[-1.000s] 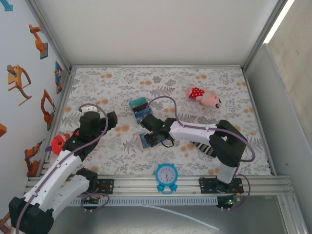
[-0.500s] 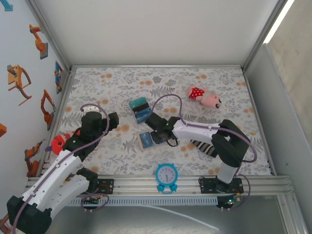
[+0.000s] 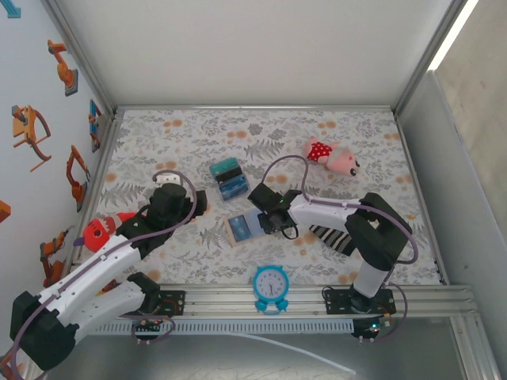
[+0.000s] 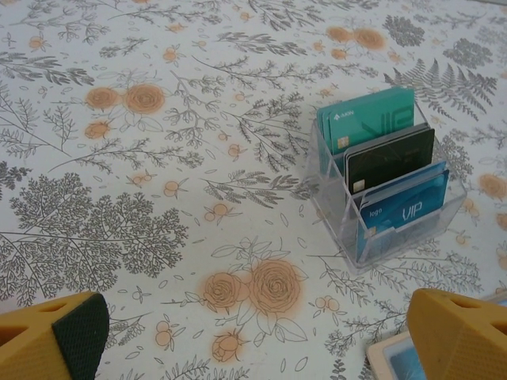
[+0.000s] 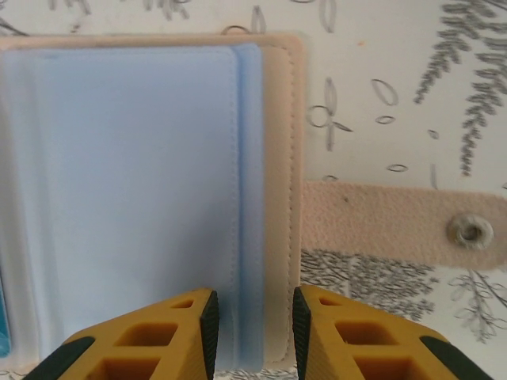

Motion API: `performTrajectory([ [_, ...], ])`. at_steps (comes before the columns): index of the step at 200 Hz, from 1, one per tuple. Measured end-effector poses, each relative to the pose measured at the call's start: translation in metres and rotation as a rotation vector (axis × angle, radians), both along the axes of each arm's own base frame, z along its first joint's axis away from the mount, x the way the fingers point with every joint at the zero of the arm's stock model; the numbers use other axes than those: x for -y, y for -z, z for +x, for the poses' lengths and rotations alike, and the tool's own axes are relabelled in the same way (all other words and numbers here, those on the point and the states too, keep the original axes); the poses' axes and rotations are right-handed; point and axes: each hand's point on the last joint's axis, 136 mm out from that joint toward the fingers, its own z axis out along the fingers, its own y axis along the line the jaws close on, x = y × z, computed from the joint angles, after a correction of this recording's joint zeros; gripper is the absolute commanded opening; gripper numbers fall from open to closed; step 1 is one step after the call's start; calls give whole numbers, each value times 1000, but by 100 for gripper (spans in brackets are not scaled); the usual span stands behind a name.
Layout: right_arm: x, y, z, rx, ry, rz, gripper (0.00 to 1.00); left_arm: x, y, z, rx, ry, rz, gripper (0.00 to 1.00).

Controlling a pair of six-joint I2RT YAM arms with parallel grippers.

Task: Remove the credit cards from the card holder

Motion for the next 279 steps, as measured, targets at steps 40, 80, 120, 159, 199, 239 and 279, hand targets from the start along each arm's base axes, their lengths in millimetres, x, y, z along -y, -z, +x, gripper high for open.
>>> performTrajectory([
  [40, 18, -28, 16, 56, 76, 68, 37, 16, 15, -5, -26, 43, 68, 97],
  [80, 13, -50, 21, 83, 99, 173, 35, 31, 43, -10, -92, 78, 148, 97],
  [120, -16, -50, 15, 14, 57, 324, 28, 39, 74, -15, -180, 83, 171, 97],
  [159, -43, -27, 6, -107, 10, 409, 22, 47, 98, -21, -246, 85, 125, 97],
  [199, -53, -5, -5, -209, -13, 423, 22, 56, 118, -23, -302, 98, 109, 97],
  [239, -59, -8, -5, -220, -26, 448, 22, 62, 133, -24, -336, 109, 114, 97],
  [279, -60, -8, -5, -219, -27, 449, 22, 61, 146, -29, -374, 115, 157, 97],
])
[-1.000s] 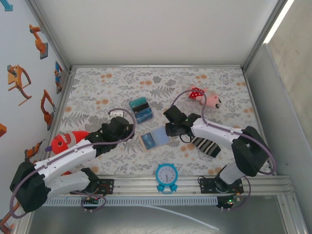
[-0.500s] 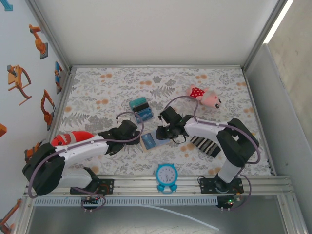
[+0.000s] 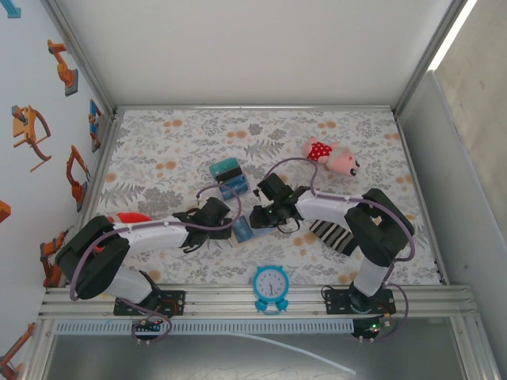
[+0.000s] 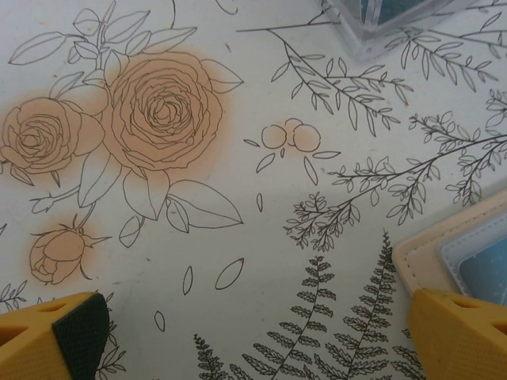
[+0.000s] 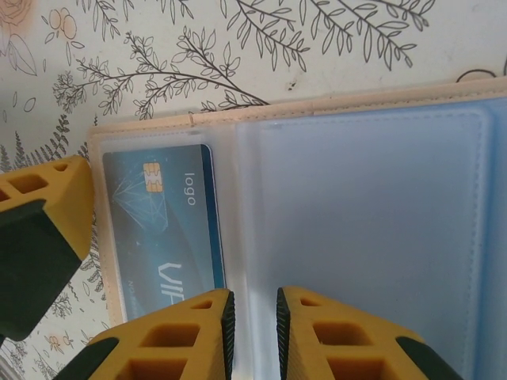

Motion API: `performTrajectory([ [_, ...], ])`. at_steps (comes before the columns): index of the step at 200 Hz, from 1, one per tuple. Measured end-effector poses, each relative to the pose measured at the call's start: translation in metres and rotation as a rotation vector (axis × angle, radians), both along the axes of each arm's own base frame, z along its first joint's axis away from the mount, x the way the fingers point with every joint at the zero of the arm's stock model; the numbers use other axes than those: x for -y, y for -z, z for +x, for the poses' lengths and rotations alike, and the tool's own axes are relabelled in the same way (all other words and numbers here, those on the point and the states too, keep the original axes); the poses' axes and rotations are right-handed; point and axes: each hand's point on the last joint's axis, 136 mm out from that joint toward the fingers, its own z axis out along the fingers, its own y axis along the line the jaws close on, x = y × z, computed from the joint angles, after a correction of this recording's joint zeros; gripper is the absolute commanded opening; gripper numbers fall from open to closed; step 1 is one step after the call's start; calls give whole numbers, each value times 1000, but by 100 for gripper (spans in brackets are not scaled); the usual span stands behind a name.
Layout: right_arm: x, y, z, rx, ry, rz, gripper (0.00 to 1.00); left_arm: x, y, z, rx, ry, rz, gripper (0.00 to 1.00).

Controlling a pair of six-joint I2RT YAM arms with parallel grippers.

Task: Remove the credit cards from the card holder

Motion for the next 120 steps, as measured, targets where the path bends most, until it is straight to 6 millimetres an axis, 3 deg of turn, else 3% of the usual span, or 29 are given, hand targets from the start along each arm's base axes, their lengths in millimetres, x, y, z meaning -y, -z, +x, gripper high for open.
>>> performTrajectory([
  [120, -17, -8, -2, -36, -3, 74, 25, 3, -2, -2, -8, 12, 61, 97],
])
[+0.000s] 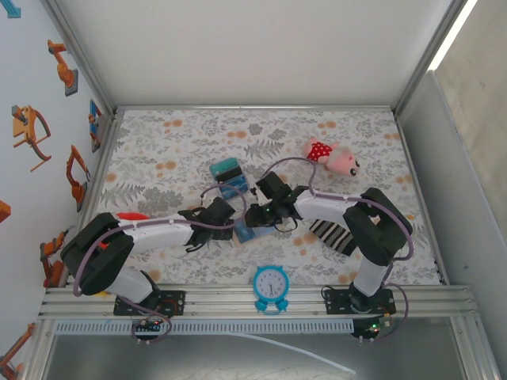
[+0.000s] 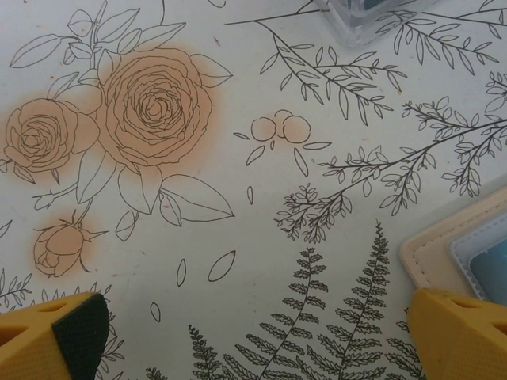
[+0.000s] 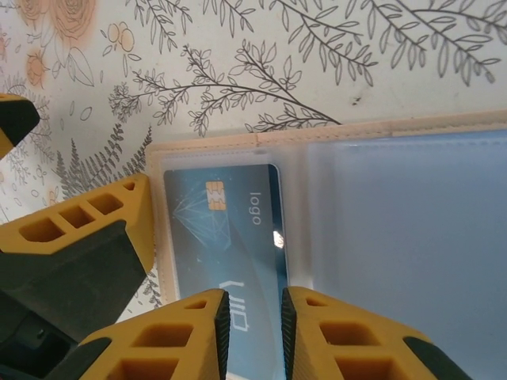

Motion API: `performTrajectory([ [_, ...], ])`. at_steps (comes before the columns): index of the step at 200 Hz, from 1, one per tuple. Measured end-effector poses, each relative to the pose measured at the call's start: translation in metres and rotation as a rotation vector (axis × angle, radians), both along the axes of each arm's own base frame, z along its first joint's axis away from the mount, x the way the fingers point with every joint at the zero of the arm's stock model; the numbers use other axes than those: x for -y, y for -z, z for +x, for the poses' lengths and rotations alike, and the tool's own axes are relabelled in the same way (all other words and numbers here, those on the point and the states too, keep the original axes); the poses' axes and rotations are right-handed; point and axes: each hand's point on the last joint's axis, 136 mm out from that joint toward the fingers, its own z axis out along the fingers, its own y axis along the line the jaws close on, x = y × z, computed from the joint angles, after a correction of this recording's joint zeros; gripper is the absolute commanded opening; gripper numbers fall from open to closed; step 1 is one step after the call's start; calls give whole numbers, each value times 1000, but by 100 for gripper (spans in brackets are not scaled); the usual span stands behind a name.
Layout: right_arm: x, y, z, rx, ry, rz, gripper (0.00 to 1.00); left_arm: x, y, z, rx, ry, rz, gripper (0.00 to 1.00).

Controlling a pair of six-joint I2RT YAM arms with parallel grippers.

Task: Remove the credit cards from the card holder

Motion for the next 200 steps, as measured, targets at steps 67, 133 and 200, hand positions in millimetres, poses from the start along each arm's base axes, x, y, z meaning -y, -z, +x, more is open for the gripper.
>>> performTrajectory([
  [67, 1, 13, -1, -33, 5, -32, 27, 0, 0, 1, -3, -3, 17, 97],
  [133, -2, 16, -4, -43, -4, -52, 28, 0, -1, 1, -4, 0, 31, 97],
  [200, -9, 13, -8, -70, -19, -14, 24, 0, -2, 0, 3, -1, 52, 97],
])
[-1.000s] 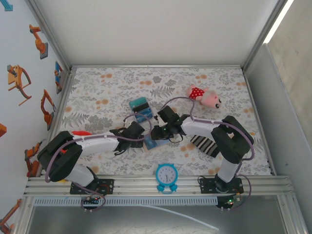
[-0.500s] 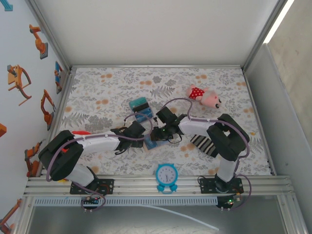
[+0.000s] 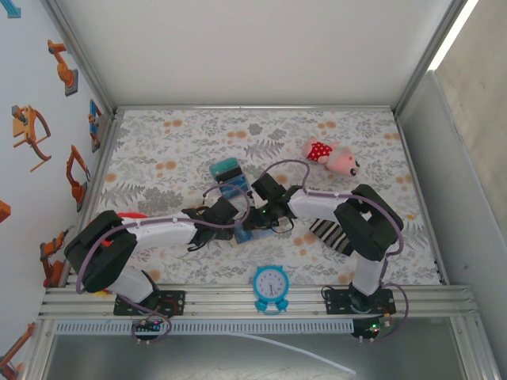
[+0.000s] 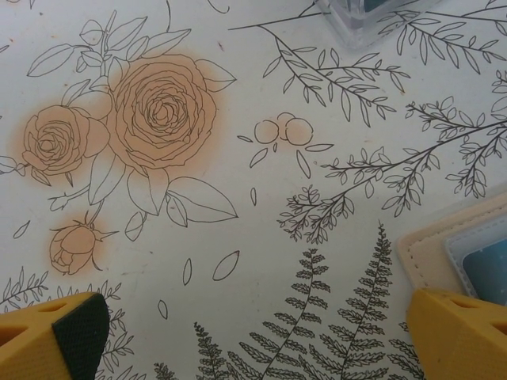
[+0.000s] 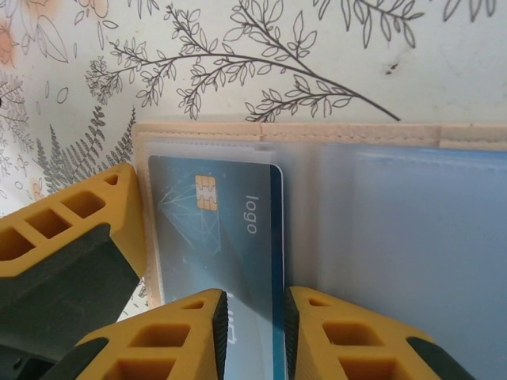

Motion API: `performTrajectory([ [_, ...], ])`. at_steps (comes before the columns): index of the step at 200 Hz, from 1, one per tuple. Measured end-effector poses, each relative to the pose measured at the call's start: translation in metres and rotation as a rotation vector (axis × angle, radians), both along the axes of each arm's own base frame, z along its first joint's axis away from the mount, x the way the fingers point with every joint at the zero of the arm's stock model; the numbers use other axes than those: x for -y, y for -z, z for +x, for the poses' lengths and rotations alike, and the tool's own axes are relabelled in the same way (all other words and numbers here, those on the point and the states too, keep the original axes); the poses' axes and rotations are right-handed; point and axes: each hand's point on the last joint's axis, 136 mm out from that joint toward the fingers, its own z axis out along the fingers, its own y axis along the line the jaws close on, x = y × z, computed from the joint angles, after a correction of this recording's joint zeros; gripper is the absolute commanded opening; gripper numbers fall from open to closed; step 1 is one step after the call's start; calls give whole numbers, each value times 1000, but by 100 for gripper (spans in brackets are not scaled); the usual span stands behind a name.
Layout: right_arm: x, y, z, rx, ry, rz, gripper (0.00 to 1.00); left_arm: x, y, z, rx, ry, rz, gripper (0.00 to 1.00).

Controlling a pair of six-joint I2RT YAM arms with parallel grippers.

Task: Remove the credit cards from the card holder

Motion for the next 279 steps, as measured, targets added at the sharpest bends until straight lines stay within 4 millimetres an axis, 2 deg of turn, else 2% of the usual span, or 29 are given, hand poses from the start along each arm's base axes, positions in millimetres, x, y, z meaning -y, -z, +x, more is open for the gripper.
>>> performTrajectory([
  [64, -5, -2, 0, -34, 21, 73, 18, -4, -2, 0, 6, -8, 31, 97],
  [176, -14, -9, 4, -69, 51, 242, 18, -7, -4, -2, 11, -4, 77, 97],
  [279, 4, -9, 14, -97, 121, 346, 14, -3, -5, -3, 6, 2, 85, 97],
])
